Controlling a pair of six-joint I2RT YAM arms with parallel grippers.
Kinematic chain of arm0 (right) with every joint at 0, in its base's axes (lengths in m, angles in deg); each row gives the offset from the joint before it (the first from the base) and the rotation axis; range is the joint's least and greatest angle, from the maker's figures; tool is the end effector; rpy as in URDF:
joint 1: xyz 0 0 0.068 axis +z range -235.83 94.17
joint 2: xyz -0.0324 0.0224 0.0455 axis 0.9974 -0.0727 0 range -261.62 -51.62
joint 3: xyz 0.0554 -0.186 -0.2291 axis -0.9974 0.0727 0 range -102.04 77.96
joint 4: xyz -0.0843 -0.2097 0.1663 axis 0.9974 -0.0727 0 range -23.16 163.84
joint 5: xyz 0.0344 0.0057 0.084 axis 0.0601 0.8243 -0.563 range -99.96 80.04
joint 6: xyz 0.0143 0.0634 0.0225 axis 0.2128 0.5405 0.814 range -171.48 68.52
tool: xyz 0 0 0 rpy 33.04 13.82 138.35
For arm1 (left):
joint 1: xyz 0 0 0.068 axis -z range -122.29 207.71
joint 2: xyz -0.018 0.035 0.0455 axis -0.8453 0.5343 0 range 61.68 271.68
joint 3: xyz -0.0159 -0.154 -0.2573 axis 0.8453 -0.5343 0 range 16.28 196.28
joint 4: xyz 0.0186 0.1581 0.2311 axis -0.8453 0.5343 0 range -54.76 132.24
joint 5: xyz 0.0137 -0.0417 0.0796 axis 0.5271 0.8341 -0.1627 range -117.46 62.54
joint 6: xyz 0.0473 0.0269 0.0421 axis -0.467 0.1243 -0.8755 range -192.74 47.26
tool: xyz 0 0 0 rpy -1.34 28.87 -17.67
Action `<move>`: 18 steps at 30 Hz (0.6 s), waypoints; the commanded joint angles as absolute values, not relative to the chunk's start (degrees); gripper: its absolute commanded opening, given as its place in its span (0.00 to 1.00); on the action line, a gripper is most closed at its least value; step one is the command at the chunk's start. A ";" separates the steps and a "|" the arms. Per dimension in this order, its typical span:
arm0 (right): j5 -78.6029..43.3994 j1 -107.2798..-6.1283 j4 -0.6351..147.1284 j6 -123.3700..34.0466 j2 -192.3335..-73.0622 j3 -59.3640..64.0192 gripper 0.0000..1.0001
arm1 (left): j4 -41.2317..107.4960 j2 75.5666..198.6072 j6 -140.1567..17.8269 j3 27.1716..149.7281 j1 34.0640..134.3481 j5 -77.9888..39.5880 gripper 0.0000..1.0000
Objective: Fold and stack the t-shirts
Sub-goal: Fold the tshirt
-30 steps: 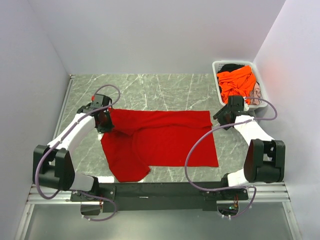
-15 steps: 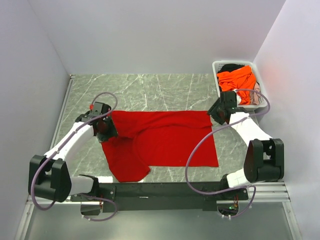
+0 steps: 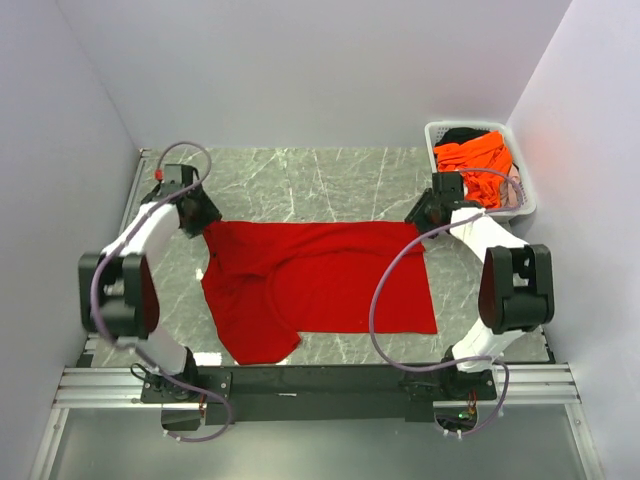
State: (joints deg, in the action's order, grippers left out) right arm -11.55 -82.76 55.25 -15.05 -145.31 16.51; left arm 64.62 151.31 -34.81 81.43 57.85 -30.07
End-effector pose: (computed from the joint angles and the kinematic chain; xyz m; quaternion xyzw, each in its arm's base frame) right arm 0.3765 0.0218 0.2139 0.2659 0.9038 0.1256 0.3110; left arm 0.3609 0.0016 0.2458 -0.3144 0.8970 -0.0806 0.3001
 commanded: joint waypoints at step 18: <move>-16.47 -82.75 54.07 -14.39 -159.37 6.86 0.50 | 58.35 173.91 -36.44 91.08 53.58 -33.70 0.10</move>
State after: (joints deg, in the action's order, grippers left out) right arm -16.49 -82.69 54.71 -14.92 -157.98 9.67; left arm 60.25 172.16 -35.64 89.53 54.72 -31.19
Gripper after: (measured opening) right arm 0.498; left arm 0.123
